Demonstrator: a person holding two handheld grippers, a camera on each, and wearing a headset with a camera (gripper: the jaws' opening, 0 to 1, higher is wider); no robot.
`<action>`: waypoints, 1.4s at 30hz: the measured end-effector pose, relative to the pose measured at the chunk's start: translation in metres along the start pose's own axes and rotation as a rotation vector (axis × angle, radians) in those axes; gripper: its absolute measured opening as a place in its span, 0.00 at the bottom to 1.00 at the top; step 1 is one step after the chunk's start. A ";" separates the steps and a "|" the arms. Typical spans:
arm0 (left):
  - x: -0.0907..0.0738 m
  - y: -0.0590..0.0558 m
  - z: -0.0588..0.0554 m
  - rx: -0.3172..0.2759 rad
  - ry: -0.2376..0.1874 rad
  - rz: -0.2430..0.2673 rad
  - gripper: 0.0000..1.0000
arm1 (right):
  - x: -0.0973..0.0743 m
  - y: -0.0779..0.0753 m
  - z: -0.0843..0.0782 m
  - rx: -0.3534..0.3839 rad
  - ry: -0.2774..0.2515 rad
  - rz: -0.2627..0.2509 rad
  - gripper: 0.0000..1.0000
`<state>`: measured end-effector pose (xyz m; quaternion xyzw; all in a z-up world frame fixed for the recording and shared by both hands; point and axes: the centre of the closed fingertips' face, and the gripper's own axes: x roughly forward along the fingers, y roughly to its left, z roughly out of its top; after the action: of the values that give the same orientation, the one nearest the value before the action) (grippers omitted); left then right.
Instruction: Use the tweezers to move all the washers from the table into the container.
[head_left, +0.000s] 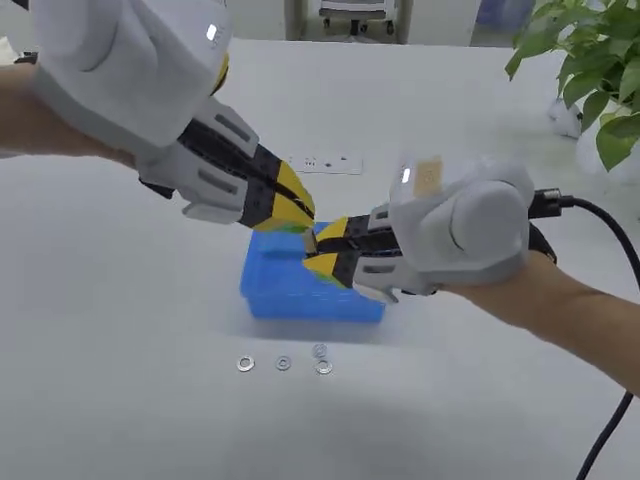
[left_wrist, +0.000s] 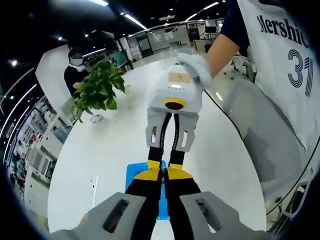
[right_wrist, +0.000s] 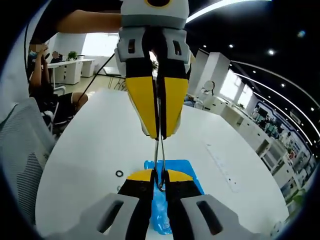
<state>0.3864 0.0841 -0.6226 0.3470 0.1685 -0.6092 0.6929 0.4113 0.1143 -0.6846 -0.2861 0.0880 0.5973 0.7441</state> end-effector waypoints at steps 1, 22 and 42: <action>0.002 0.004 -0.002 -0.005 -0.002 -0.002 0.06 | 0.002 -0.004 -0.003 0.002 0.004 -0.004 0.09; 0.055 0.036 -0.058 -0.098 0.020 -0.036 0.06 | 0.042 -0.025 -0.067 0.086 0.083 0.018 0.10; 0.053 0.034 -0.045 -0.078 0.023 -0.024 0.06 | 0.030 -0.025 -0.063 0.105 0.078 0.002 0.12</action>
<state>0.4383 0.0767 -0.6800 0.3246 0.2040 -0.6066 0.6965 0.4564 0.1030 -0.7423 -0.2696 0.1483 0.5809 0.7536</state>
